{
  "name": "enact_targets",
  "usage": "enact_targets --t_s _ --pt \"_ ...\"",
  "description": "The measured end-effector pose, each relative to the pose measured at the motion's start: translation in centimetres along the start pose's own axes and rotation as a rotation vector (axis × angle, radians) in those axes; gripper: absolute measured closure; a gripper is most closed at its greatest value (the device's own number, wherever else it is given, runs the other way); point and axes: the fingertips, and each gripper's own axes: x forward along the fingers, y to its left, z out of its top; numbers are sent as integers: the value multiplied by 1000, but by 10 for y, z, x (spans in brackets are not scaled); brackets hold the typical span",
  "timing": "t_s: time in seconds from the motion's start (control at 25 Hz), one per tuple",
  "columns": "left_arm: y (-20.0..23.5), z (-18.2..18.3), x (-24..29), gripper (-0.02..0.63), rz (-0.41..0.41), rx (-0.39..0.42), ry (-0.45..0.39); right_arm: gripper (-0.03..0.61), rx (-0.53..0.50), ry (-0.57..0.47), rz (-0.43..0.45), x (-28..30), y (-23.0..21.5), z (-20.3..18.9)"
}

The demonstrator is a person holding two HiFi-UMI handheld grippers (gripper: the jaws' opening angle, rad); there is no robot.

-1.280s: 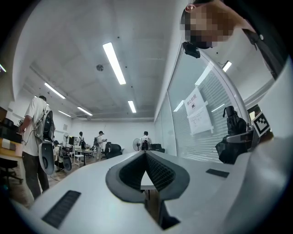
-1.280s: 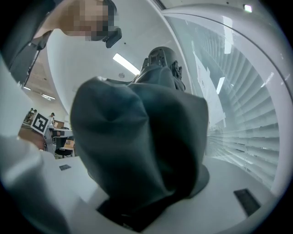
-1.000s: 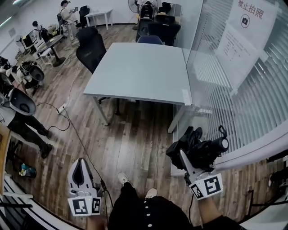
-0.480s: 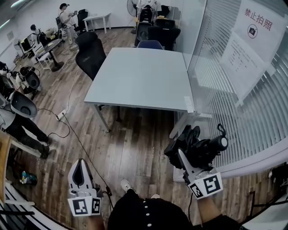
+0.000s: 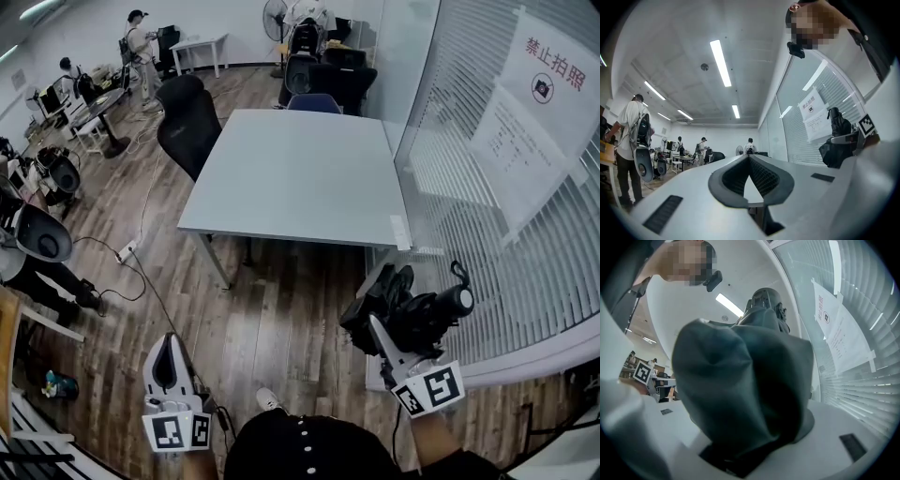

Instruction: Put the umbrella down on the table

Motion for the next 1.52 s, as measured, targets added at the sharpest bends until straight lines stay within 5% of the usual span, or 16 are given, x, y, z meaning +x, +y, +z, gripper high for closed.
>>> enact_targets --t_s 0.84,1.52 --pt "104 -16 41 603 -55 -3 8 285 -16 12 -53 87 62 -12" --pt "131 -35 69 603 -13 -9 49 285 -5 28 -43 142 62 -33"
